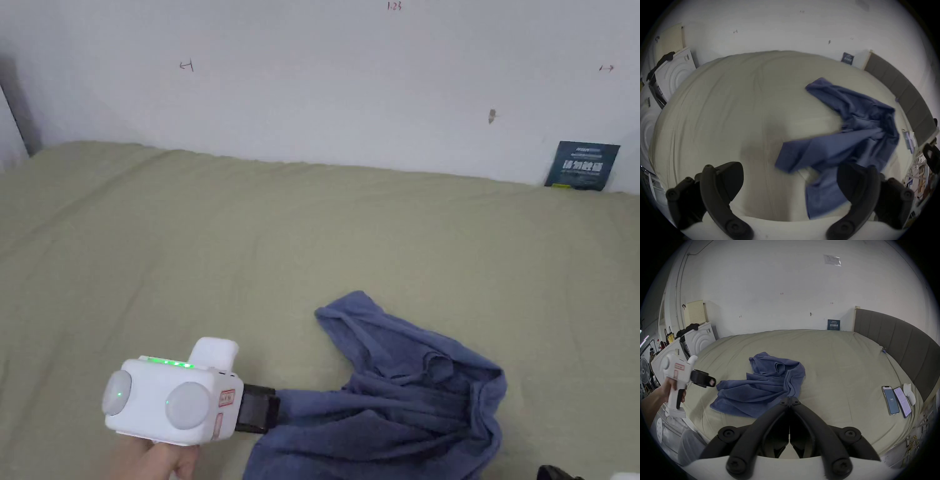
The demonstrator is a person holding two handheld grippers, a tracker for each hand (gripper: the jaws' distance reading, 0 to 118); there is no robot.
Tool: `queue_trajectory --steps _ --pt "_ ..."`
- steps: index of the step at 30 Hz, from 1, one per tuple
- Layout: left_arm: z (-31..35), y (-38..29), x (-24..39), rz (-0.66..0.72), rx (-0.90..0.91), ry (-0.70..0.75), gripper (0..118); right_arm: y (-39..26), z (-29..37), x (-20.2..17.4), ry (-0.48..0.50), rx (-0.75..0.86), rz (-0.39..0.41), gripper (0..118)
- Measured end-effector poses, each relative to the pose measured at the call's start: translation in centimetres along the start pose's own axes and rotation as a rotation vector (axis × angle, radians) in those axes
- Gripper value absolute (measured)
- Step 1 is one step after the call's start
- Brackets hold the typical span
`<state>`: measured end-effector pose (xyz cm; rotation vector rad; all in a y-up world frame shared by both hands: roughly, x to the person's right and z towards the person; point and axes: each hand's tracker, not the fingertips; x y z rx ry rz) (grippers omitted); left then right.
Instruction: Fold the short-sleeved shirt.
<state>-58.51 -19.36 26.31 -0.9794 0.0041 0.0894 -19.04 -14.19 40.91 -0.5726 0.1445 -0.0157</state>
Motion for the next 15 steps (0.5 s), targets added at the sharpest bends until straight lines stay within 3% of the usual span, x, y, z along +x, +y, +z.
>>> queue_trajectory --steps 4,5,7,8,9,10,11,15 --pt "-3.5 2.3 0.3 -0.004 -0.068 0.032 111 0.0 -1.0 0.5 0.005 -0.018 -0.018 1" --pt "-5.0 1.8 0.3 -0.004 -0.076 0.031 106 -0.1 -1.2 0.6 0.002 -0.025 -0.02 1" --pt "-6.0 1.4 0.6 0.012 -0.109 0.05 83 -0.1 -1.5 0.8 0.001 -0.036 -0.015 1" --pt "-5.8 1.2 1.0 -0.026 -0.114 0.079 80 -0.1 -1.5 0.8 -0.001 -0.04 -0.012 1" --pt "-5.1 0.9 1.2 -0.067 -0.092 0.066 67 -0.2 -1.5 0.9 -0.001 -0.04 -0.01 1" --pt "-4.6 1.0 1.3 -0.068 -0.091 0.046 23 -0.2 -1.6 1.0 0.0 -0.043 -0.008 1" --pt "-3.9 0.9 1.5 -0.075 -0.071 0.053 0 -0.2 -1.9 1.1 0.002 -0.05 -0.006 1" --pt "-2.7 -0.3 2.0 -0.107 -0.06 0.019 0 0.1 -2.8 1.4 0.004 -0.058 -0.005 1"
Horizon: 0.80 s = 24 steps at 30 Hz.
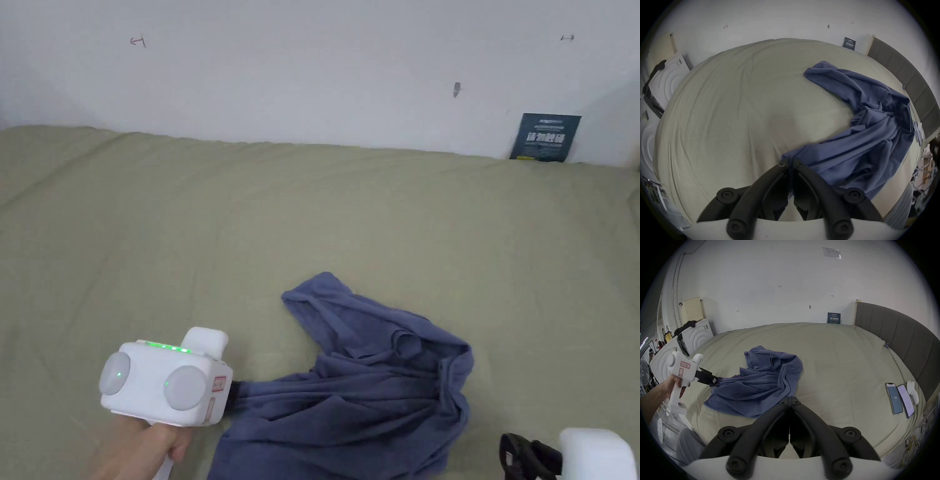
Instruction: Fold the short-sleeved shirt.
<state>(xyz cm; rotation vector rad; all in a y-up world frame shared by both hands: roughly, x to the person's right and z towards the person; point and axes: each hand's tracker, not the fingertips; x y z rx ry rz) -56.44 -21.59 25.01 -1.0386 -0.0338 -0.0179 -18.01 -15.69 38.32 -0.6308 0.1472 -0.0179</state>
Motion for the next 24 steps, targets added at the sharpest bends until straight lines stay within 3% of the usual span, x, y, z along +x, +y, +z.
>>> queue_trajectory --steps 11,12,13,14,15,20,21,22,23,24 --pt "-1.5 -0.2 -0.5 0.05 -0.013 -0.028 0 9.1 -9.6 1.9 -0.032 -0.111 0.035 3" --pt "-1.7 -0.2 -0.6 0.053 -0.012 -0.03 0 9.9 -10.8 2.0 -0.032 -0.122 0.047 25" --pt "-1.8 -0.2 -0.6 0.058 -0.012 -0.033 0 10.6 -12.6 2.6 0.009 -0.172 0.08 80" --pt "-1.7 -0.1 -0.7 0.063 -0.01 -0.038 0 11.2 -14.3 2.7 0.026 -0.238 0.088 115" --pt "-1.8 0.0 -0.8 0.07 -0.011 -0.045 0 11.9 -15.1 2.7 0.023 -0.203 0.098 118" --pt "-2.2 0.0 -1.4 0.106 -0.009 -0.071 0 13.0 -20.2 3.0 0.026 -0.327 0.089 118" --pt "-2.2 0.0 -1.5 0.11 -0.008 -0.076 0 11.9 -21.2 3.0 0.015 -0.384 0.121 118" --pt "-2.2 -0.1 -1.6 0.118 -0.007 -0.08 0 11.6 -21.6 3.0 -0.013 -0.398 0.146 105" --pt "-2.2 -0.1 -1.6 0.127 -0.008 -0.084 0 11.3 -21.5 2.9 -0.027 -0.386 0.186 69" --pt "-2.3 0.0 -1.6 0.13 -0.008 -0.086 0 11.2 -21.3 2.9 -0.044 -0.369 0.226 12"
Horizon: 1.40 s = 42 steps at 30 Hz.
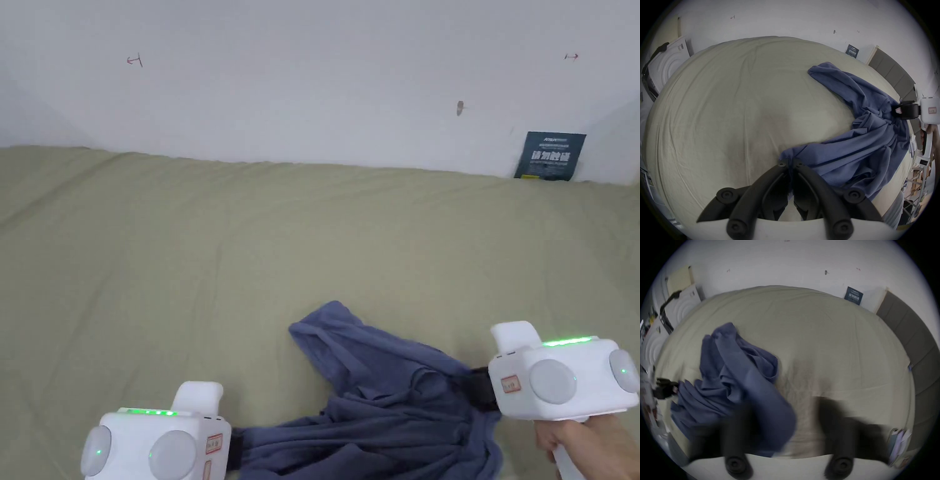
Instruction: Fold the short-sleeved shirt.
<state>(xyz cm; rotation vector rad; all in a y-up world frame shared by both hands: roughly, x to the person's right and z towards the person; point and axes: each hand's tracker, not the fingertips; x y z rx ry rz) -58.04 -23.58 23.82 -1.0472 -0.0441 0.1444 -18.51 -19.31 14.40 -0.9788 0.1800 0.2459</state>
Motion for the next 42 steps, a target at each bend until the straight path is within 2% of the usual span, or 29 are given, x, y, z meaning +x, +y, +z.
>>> queue_trajectory --steps 1,2,3,4,5,8,9,11,13,17,22,33,42 --pt "-0.1 0.1 0.0 -0.003 -0.001 0.0 0 -0.5 0.8 -0.6 -0.063 0.004 -0.032 3" --pt "-0.1 0.1 0.0 -0.005 -0.002 0.0 0 -1.0 1.6 -0.8 -0.042 0.023 -0.045 3" --pt "0.0 0.1 0.0 -0.005 -0.004 0.002 0 -1.2 2.0 -0.6 0.043 0.005 -0.07 3" --pt "0.0 0.1 0.1 -0.005 -0.006 0.003 0 -1.4 2.4 -0.7 0.05 -0.003 -0.078 3" --pt "0.1 0.2 0.1 -0.003 -0.007 0.005 0 -1.1 0.4 0.7 0.04 -0.011 -0.071 3" --pt "0.8 0.4 0.1 0.02 -0.008 0.01 0 -0.9 1.1 1.6 0.041 0.005 -0.065 3" --pt "1.3 0.5 0.2 0.025 -0.001 0.018 0 -1.4 4.3 0.8 0.032 0.048 -0.073 3" --pt "2.8 0.6 0.1 0.012 0.015 0.029 0 -1.6 6.4 0.9 0.046 0.078 -0.073 3" --pt "4.5 1.0 0.0 0.01 0.041 0.044 0 -0.6 7.0 2.4 0.054 0.093 -0.066 3" --pt "10.1 3.0 -0.6 0.007 0.161 0.109 0 -0.4 12.8 3.1 0.066 0.184 -0.092 3" --pt "19.4 5.8 -0.5 0.011 0.32 0.116 0 0.3 19.9 3.9 0.091 0.303 -0.115 3" --pt "36.7 10.1 3.9 -0.057 0.6 0.137 0 3.5 34.3 4.7 -0.005 0.532 -0.057 3" --pt "42.0 14.4 5.8 -0.074 0.688 0.179 0 7.5 39.6 4.7 -0.082 0.611 -0.036 3"
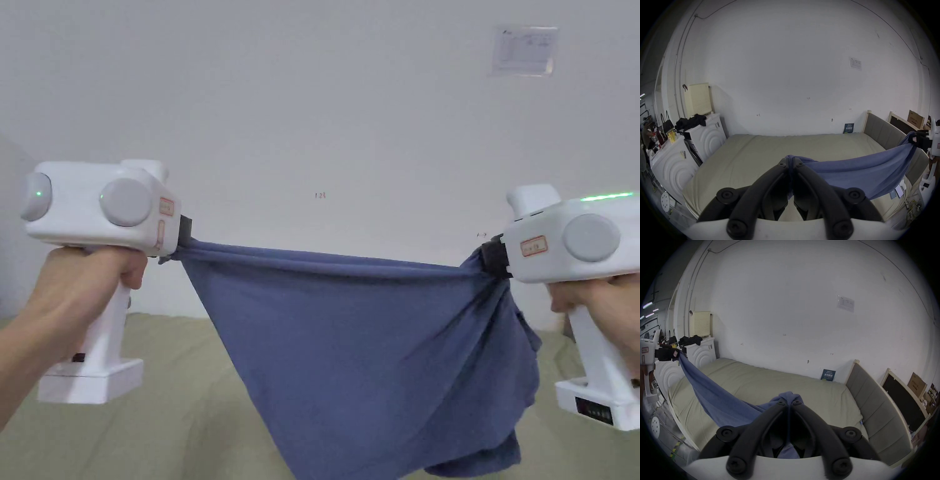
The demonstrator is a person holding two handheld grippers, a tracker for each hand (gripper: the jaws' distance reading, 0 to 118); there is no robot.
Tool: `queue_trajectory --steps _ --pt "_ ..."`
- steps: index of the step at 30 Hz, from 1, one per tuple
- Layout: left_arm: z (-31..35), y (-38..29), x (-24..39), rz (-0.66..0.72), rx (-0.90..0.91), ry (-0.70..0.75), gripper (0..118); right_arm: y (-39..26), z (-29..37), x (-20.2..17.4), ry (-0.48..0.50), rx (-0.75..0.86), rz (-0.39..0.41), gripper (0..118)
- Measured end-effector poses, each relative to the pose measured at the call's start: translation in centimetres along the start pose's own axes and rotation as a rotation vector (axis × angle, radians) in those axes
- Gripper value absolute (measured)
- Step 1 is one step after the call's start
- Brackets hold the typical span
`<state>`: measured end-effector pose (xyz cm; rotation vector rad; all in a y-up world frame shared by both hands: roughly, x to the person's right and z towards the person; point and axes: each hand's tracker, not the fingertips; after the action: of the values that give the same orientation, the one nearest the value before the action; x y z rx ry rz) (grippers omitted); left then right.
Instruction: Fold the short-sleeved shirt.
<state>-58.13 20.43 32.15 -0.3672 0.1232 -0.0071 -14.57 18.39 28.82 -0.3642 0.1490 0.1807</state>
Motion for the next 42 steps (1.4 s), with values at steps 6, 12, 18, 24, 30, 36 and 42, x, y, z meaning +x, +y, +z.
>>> queue_trajectory --steps 6,12,18,24,30,36,42 --pt "-2.9 2.4 0.1 0.025 -0.005 0.038 0 3.0 -3.3 -0.3 -0.03 -0.001 0.031 3" --pt "-8.2 4.0 0.5 0.023 -0.016 0.072 0 5.1 -9.3 -0.5 -0.048 -0.015 0.058 3" --pt "-14.3 6.0 1.2 0.029 -0.019 0.104 0 7.2 -17.5 -0.2 -0.063 -0.037 0.08 3" --pt "-20.6 7.5 2.2 0.005 -0.006 0.149 0 8.3 -24.7 -0.4 -0.079 -0.04 0.072 3" --pt "-27.0 5.9 3.1 0.012 -0.051 0.153 0 6.3 -31.5 -0.6 -0.094 -0.06 0.072 3" --pt "-32.2 0.3 3.5 0.064 -0.156 0.117 0 0.8 -35.9 -1.0 -0.095 -0.124 0.05 3" --pt "-33.6 -10.0 4.2 0.019 -0.278 0.091 0 -9.9 -34.7 -2.1 -0.019 -0.249 -0.046 3"
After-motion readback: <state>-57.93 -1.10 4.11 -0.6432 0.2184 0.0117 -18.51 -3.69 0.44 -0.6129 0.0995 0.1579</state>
